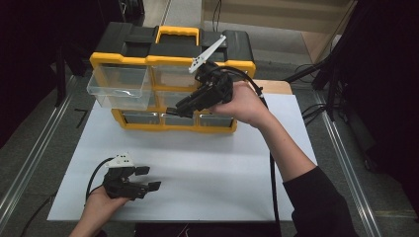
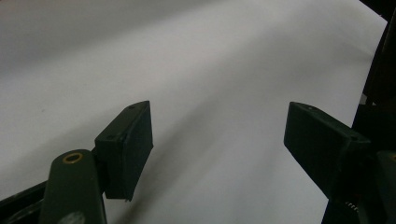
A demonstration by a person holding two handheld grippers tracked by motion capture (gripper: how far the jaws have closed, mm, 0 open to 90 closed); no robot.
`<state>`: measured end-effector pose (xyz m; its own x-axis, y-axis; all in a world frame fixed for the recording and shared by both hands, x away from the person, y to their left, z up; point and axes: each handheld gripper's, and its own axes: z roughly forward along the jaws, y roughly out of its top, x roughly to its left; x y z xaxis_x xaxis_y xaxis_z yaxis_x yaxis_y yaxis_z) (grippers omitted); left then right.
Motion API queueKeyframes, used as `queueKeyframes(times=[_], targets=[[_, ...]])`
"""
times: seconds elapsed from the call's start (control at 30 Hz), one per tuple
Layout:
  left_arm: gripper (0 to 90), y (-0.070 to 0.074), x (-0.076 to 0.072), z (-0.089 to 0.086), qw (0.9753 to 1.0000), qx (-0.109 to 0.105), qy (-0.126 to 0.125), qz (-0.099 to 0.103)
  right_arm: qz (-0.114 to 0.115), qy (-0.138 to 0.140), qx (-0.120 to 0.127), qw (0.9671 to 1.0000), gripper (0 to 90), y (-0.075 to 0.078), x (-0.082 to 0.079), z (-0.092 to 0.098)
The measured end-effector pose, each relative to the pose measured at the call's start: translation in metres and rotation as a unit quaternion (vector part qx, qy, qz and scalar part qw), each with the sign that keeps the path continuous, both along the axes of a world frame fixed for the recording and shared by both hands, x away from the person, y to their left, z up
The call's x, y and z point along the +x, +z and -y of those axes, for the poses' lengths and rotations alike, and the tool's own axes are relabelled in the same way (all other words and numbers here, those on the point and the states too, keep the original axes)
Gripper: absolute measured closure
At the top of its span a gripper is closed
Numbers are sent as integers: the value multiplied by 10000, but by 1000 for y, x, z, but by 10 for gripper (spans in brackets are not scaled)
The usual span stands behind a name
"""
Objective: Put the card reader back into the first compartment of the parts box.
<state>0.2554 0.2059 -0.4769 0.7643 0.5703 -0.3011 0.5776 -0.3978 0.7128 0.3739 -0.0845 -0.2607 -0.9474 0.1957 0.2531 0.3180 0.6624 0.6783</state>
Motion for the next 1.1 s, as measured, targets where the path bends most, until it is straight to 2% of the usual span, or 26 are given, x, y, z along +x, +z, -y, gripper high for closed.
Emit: queueKeyframes(times=[0.13,0.3,0.5,0.53,0.83,1.1], targets=[[254,0,0,0,10000,-4,0,-1,77,11,29,10000,710,10,3,-3],[254,0,0,0,10000,-2,-11,3,106,6,-47,9999,710,21,7,-6],[253,0,0,0,10000,-6,-11,-1,141,-21,86,9999,710,36,13,-8],[254,0,0,0,10000,-16,-19,-2,173,-45,61,9998,710,42,15,-10],[254,1,0,0,10000,-75,-26,-20,285,-79,-4,9996,710,68,23,-30],[254,1,1,-1,10000,-80,-31,-22,312,-62,21,9995,710,73,29,-46]])
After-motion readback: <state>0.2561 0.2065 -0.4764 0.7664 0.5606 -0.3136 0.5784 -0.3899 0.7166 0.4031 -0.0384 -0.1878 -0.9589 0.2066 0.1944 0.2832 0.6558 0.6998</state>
